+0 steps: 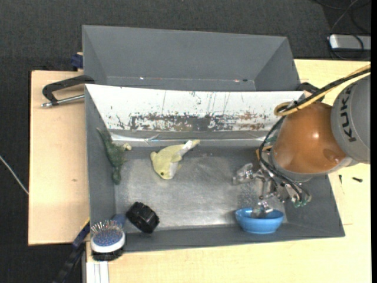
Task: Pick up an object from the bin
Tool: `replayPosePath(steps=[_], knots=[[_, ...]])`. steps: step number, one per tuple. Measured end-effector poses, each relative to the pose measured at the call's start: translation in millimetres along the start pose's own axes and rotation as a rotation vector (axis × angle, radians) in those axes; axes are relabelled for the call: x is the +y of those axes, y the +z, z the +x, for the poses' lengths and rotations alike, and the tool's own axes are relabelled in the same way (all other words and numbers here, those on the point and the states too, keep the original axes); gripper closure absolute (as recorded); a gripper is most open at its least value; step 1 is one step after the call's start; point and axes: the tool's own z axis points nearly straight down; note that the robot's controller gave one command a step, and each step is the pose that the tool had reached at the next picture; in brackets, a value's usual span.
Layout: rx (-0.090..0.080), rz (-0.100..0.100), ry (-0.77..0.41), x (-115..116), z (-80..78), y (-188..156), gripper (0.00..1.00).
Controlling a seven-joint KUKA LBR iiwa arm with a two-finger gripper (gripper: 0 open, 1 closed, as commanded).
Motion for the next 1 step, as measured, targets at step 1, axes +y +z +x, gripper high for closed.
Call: replayPosePath(steps=[1], knots=[[-0.003, 0.001, 0.0, -0.2, -1.0, -1.2, 1.0]])
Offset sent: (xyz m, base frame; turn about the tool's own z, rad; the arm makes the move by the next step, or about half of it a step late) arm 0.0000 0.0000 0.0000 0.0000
